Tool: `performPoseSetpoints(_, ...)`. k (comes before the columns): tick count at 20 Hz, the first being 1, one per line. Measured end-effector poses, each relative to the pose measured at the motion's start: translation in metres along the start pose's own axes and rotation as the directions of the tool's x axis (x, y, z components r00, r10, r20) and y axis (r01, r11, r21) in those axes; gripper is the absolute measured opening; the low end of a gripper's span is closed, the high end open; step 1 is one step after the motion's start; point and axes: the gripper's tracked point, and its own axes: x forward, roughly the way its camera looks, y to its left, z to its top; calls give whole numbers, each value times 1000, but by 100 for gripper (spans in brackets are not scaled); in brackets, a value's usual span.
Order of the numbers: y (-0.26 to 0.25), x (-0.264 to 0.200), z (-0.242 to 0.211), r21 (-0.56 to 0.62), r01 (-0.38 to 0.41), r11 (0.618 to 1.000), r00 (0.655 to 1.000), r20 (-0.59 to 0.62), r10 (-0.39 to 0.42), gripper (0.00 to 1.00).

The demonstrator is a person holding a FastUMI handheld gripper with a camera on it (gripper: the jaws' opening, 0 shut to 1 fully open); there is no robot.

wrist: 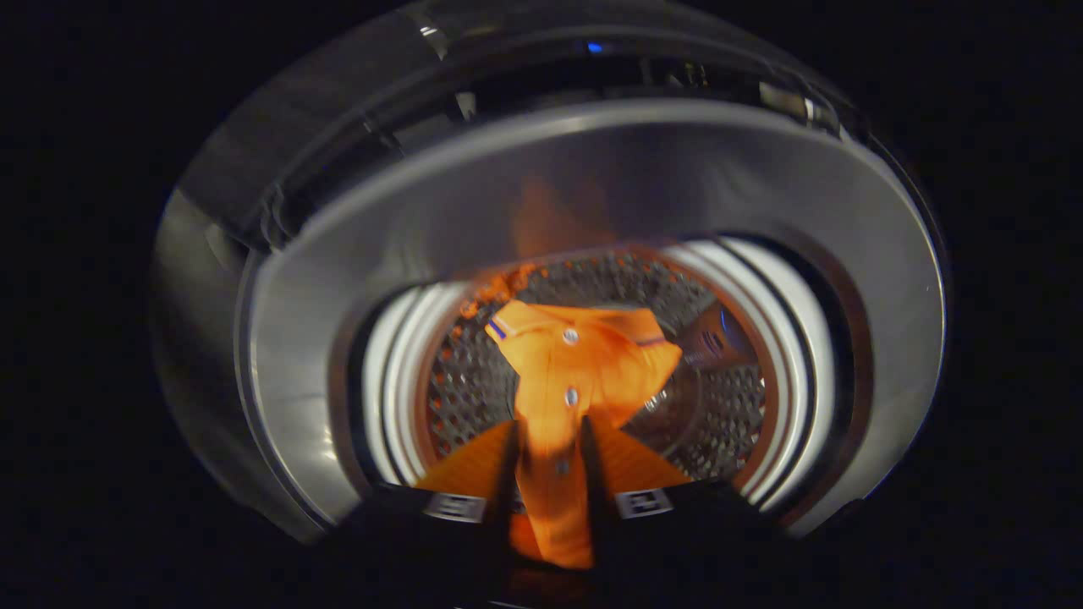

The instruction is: Put the clothes into the washing machine and then close the washing machine lid.

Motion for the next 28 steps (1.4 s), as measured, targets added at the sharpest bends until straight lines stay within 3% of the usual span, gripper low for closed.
performPoseSetpoints(4, -2, -13, -1, -34, 2, 999, 999, 32, -1, 99)
performPoseSetpoints(10, 5, -31, 0, -57, -10, 998, 997, 70, 14, 99)
performPoseSetpoints(15, 15, -83, 16, -121, -9, 993, 968, 247, 39, 99)
performPoseSetpoints(21, 34, -172, 22, -95, -57, 994, 886, 454, 94, 99)
performPoseSetpoints(28, 47, -287, 16, -134, -45, 990, 730, 672, 124, 99)
